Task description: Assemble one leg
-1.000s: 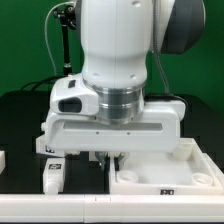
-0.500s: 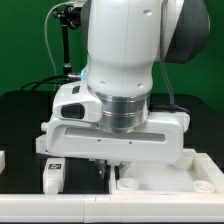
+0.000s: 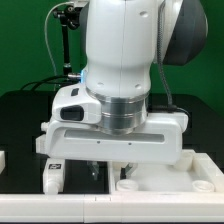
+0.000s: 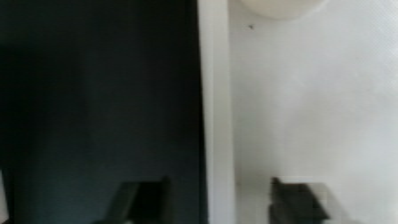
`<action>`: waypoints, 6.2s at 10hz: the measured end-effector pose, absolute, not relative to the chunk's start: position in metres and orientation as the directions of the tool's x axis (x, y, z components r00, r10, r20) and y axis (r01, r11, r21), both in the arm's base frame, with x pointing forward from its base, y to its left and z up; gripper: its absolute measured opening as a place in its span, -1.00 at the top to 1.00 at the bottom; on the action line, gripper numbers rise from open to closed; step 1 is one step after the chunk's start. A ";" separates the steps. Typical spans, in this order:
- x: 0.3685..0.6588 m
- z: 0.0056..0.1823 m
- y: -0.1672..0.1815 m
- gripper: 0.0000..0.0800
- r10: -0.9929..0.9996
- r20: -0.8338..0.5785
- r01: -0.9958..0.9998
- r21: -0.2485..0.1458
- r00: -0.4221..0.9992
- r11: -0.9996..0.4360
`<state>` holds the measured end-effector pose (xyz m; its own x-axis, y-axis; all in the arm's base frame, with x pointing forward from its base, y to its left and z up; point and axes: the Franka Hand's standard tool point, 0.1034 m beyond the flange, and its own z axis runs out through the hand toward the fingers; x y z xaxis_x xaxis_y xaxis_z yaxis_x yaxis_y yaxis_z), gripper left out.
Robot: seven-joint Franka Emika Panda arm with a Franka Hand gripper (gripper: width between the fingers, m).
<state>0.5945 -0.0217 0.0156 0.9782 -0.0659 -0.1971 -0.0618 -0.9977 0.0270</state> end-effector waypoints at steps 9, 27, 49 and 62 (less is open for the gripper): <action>0.545 0.066 -0.031 -0.62 0.000 -0.572 -0.017 -0.025 0.820 -1.000; 0.454 0.013 -0.025 -0.32 -0.065 -0.846 -0.100 0.014 0.530 -0.995; 0.603 0.129 0.080 0.29 -0.008 0.220 -0.003 -0.025 0.975 -1.000; 0.616 0.080 0.116 0.29 -0.013 0.476 0.013 -0.051 0.879 -0.999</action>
Offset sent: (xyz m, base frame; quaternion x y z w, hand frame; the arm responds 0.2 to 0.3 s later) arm -0.0596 -0.0204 0.0364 -0.0085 -0.0413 -0.0171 0.9990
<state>0.6160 0.1159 0.0799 0.8791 -0.0129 0.4764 0.0130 -0.9986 -0.0510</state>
